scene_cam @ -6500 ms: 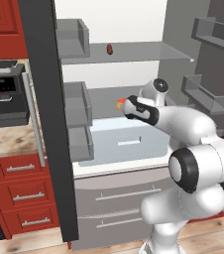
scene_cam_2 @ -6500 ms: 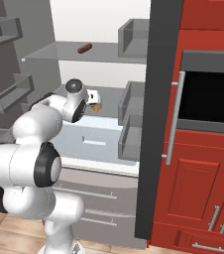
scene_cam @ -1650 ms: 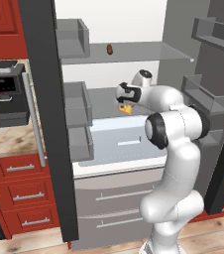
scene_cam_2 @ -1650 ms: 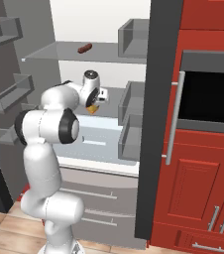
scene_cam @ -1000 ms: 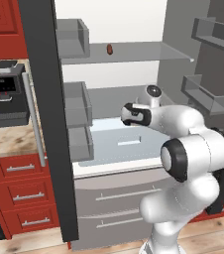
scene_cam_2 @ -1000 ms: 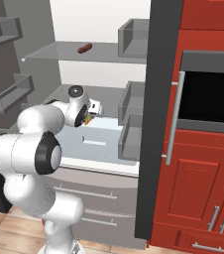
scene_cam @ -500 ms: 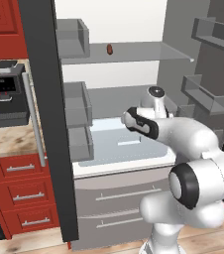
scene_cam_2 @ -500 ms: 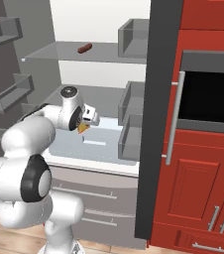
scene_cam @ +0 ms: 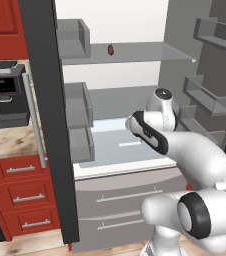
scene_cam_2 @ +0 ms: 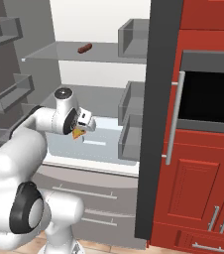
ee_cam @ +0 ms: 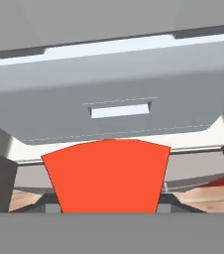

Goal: Retrieve the sausage and cheese from the fridge and place them on the cutting board on the counter.

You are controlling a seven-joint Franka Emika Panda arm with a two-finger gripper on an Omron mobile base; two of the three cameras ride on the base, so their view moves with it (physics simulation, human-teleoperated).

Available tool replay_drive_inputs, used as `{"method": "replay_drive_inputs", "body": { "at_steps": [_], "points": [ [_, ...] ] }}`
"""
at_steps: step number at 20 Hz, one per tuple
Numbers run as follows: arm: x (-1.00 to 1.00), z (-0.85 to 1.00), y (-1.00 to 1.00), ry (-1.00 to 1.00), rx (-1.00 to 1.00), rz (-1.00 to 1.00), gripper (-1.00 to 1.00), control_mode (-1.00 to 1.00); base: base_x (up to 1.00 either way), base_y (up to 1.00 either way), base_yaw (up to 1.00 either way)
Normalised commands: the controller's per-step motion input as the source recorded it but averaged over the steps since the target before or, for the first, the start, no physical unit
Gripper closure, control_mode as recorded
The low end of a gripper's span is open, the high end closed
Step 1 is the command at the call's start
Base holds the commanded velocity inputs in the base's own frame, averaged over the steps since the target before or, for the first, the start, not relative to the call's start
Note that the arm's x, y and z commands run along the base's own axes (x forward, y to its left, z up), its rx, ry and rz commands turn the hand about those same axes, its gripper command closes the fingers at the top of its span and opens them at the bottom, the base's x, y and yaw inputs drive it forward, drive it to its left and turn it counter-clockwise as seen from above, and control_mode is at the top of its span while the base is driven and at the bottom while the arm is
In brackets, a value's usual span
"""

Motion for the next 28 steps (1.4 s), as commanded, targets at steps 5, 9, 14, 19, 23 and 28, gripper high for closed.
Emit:
{"method": "replay_drive_inputs", "body": {
  "at_steps": [5,9,14,19,23,28],
  "points": [
    [-0.34,0.12,0.0,0.05,0.05,0.0,1.0,-1.0,0.0,0.0,0.0],
    [-0.37,0.15,-0.01,0.06,0.08,0.0,1.0,-1.0,0.0,0.0,0.0],
    [-0.27,0.04,0.0,0.07,0.03,0.0,1.0,-1.0,0.0,0.0,0.0],
    [-0.02,0.0,0.0,0.0,0.0,0.0,1.0,-1.0,0.0,0.0,0.0],
    [0.0,0.0,0.0,0.0,0.0,0.0,1.0,-1.0,0.0,0.0,0.0],
    [0.0,0.0,0.0,0.0,0.0,0.0,1.0,-1.0,0.0,0.0,0.0]
  ]
}}
